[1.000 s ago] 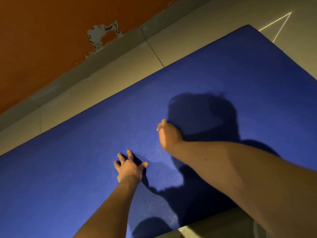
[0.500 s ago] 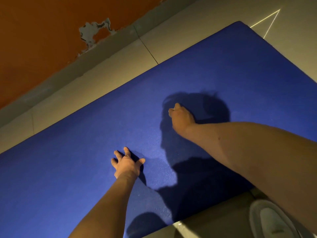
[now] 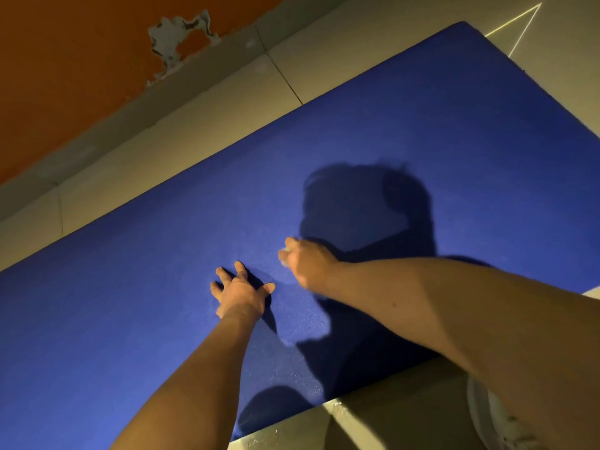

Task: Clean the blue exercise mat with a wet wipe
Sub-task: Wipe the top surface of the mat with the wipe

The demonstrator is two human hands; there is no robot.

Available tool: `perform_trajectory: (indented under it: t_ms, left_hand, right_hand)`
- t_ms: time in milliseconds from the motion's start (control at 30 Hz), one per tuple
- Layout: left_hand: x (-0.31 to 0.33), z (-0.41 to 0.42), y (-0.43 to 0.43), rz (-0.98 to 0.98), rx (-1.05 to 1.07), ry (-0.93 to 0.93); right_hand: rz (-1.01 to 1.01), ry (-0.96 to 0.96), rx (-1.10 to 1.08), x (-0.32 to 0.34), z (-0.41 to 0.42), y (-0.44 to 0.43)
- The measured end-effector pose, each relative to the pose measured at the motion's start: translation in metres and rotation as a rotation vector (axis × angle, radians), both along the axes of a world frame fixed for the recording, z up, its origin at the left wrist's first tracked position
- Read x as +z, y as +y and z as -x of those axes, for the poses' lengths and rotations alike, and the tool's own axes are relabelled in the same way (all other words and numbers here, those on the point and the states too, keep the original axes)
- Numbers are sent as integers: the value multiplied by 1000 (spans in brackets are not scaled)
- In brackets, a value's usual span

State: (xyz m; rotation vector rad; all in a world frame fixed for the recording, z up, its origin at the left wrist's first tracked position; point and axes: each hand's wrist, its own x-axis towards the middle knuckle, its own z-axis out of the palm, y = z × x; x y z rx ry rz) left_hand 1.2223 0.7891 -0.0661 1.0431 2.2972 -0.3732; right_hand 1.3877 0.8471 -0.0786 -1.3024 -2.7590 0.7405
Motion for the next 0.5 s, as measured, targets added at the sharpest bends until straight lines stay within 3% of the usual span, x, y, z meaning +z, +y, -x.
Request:
perform_trajectory:
  t_ms: [133,267,500]
  left_hand:
    - [-1,1,-1,-1,-3,3]
    - [0,1,-2,-15,3,-12]
    - [4,11,-23,-64,-46,-89]
  right_hand:
    - [46,-6,-307,4,-39,40]
    - [51,-40,-460,-2,-31,29]
    - [69,11,-124,-15,22,-61]
